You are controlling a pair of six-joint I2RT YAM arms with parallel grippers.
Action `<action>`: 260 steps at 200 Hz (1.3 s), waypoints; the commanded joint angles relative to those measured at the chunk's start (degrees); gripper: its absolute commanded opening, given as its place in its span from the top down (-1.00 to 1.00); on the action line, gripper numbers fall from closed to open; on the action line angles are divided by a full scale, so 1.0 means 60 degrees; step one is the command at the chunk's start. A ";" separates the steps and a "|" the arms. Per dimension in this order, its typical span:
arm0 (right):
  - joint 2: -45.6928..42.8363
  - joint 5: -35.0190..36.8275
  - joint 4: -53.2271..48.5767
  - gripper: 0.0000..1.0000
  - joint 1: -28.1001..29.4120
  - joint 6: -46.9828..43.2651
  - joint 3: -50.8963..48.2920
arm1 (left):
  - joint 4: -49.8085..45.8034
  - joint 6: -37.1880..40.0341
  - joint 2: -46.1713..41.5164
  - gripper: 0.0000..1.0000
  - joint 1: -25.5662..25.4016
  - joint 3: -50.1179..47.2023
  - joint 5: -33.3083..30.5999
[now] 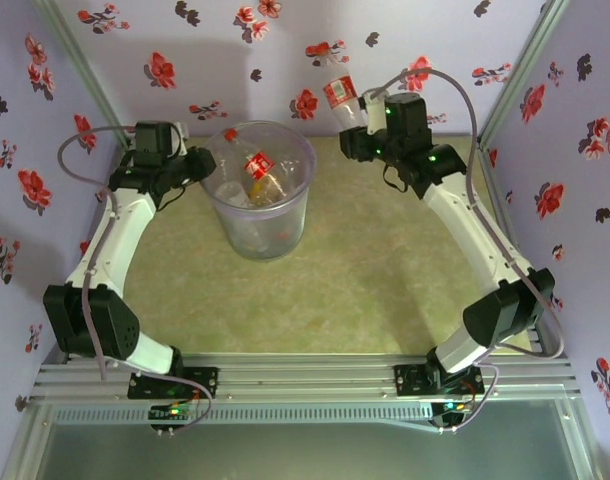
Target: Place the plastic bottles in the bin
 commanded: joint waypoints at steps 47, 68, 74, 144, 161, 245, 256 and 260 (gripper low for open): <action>0.2327 -0.0777 0.0818 0.11 0.1405 -0.0042 0.2026 | 0.0243 -0.0441 0.0193 0.52 -0.0596 0.0350 0.0372; 0.2972 -0.0923 0.0732 0.11 0.1435 0.0061 0.2528 | 0.0252 -0.0482 0.0252 0.54 -0.0643 0.0353 0.0334; 0.3080 -0.0921 0.0722 0.10 0.1449 0.0048 0.2563 | 0.0255 -0.0487 0.0261 0.54 -0.0645 0.0361 0.0341; 0.2479 -0.1153 0.0542 -0.22 0.1495 -0.0105 0.1409 | 0.0301 -0.0475 0.0318 0.56 -0.0698 0.0496 0.0211; 0.2268 -0.1026 0.0348 -0.39 0.1496 -0.0268 0.1349 | 0.0272 -0.0483 0.0360 0.56 -0.0714 0.0529 0.0192; 0.2551 -0.0328 -0.0231 -0.38 0.1486 -0.0679 0.2802 | 0.0173 -0.0405 0.0403 0.56 -0.0815 0.0628 0.0067; 0.3056 -0.0375 -0.0258 -0.32 0.1494 -0.0567 0.3386 | 0.0197 -0.0399 0.0418 0.56 -0.0837 0.0632 0.0064; 0.3239 -0.0386 -0.0239 -0.30 0.1494 -0.0520 0.3622 | 0.0199 -0.0401 0.0429 0.56 -0.0838 0.0632 0.0064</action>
